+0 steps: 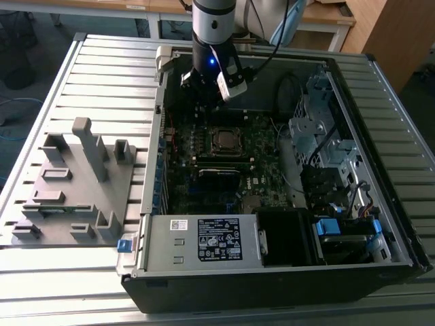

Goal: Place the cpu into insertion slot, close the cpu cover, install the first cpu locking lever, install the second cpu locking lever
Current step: 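Install the first cpu locking lever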

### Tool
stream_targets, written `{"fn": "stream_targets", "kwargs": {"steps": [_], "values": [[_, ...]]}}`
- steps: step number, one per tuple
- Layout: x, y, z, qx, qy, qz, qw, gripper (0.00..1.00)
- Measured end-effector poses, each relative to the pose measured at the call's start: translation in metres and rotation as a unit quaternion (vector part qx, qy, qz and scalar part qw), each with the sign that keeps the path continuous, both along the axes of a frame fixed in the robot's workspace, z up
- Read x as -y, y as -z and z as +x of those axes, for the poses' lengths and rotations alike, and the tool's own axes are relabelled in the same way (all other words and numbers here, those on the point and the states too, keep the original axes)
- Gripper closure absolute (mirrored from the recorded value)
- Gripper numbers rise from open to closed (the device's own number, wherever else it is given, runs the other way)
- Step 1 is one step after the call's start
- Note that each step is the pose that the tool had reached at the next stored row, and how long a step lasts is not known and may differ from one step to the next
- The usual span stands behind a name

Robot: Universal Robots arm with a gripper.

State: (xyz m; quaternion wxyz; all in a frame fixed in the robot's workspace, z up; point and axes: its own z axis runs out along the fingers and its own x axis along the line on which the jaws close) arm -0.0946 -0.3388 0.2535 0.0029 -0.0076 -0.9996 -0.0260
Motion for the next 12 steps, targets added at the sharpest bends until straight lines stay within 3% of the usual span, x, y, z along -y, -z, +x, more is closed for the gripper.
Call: {"fn": "stream_targets", "kwargs": {"steps": [12], "values": [[0.0000, -0.0014, -0.0024, 0.0000, 0.000, 0.0004, 1.0000, 0.90]]}}
